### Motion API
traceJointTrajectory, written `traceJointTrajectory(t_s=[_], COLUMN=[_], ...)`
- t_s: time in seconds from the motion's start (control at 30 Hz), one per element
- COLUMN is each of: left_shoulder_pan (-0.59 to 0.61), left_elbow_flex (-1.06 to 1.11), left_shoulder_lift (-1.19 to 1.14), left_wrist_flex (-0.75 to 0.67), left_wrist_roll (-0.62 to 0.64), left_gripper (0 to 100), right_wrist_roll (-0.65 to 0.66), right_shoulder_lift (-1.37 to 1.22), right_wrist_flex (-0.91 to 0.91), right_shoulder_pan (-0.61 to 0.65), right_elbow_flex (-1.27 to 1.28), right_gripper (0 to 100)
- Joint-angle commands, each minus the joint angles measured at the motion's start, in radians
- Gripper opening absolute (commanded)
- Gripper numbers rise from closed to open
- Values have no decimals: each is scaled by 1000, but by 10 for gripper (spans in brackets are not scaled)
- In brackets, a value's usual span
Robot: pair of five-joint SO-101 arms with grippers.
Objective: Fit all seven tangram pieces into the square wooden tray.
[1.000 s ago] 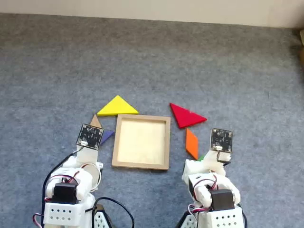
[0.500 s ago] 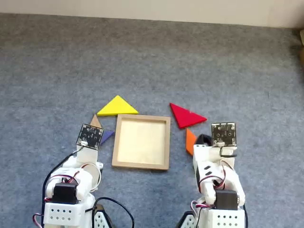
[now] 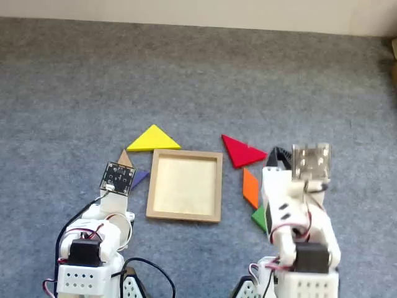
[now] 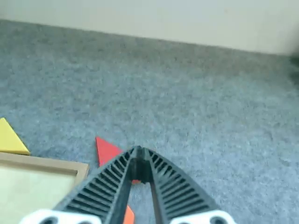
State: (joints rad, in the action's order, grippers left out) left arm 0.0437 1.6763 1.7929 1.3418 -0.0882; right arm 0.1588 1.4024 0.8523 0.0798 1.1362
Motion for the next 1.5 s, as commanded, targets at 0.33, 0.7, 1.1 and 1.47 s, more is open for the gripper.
traceJointTrajectory(t_s=[0.33,0.7,1.1,1.47], left_shoulder_pan=[5,8,8,8], left_elbow_flex=[19,19,19,19], left_shoulder_lift=[21,21,21,21], left_wrist_flex=[6,6,6,6], left_wrist_roll=[0,0,0,0], left_gripper=[5,5,5,5], right_wrist_roll=[71,279,411,411], right_shoulder_lift=[-900,-1362,-1613,-1794], right_wrist_flex=[84,185,260,263], right_shoulder_pan=[162,269,262,199], right_elbow_flex=[-529,-823,-1026,-1162], right_gripper=[189,231,232,232])
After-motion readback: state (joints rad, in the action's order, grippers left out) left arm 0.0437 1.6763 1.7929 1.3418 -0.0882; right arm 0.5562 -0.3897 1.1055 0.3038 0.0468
